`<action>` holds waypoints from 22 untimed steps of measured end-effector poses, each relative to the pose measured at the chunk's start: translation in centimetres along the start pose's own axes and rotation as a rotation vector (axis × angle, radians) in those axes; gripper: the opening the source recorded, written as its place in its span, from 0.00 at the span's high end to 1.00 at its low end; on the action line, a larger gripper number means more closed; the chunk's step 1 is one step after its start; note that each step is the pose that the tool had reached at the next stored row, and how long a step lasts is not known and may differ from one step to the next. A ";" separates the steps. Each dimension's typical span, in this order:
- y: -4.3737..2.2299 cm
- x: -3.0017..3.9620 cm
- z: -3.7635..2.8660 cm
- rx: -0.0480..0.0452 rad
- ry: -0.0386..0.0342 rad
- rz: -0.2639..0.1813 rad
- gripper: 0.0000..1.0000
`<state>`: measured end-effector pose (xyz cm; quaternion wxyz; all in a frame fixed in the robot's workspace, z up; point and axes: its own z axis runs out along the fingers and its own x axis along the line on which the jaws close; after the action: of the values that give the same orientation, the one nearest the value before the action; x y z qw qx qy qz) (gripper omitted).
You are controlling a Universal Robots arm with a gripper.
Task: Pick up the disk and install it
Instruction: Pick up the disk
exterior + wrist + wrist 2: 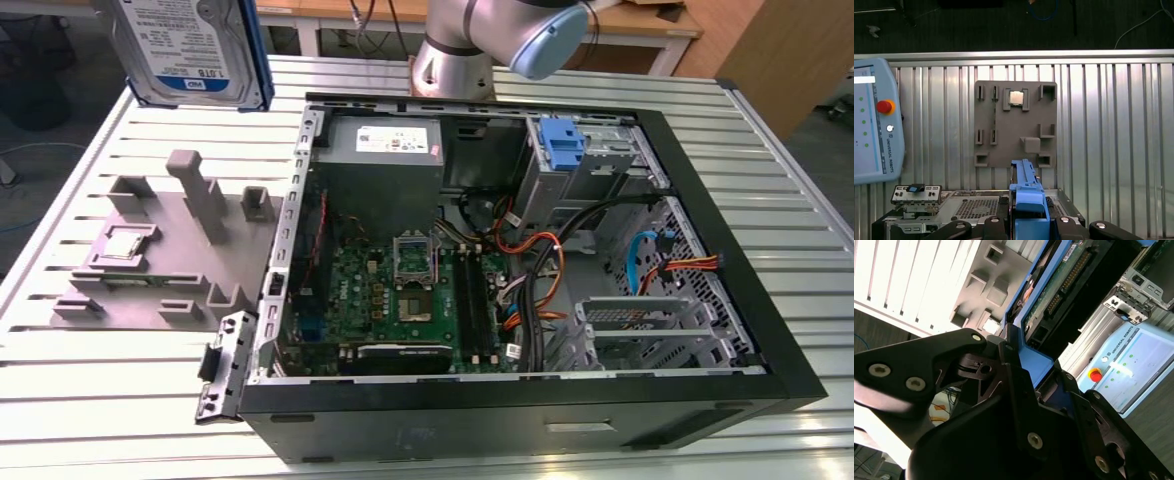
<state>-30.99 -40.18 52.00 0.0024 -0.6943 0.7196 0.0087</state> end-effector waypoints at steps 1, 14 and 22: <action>0.00 0.00 0.00 0.0000 0.0000 0.000 0.64; -0.30 0.57 -0.01 0.0000 0.0000 0.000 0.64; -1.39 0.54 -0.02 0.0000 0.0000 0.000 0.64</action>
<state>-29.63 -40.77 52.00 0.0024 -0.6944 0.7196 0.0087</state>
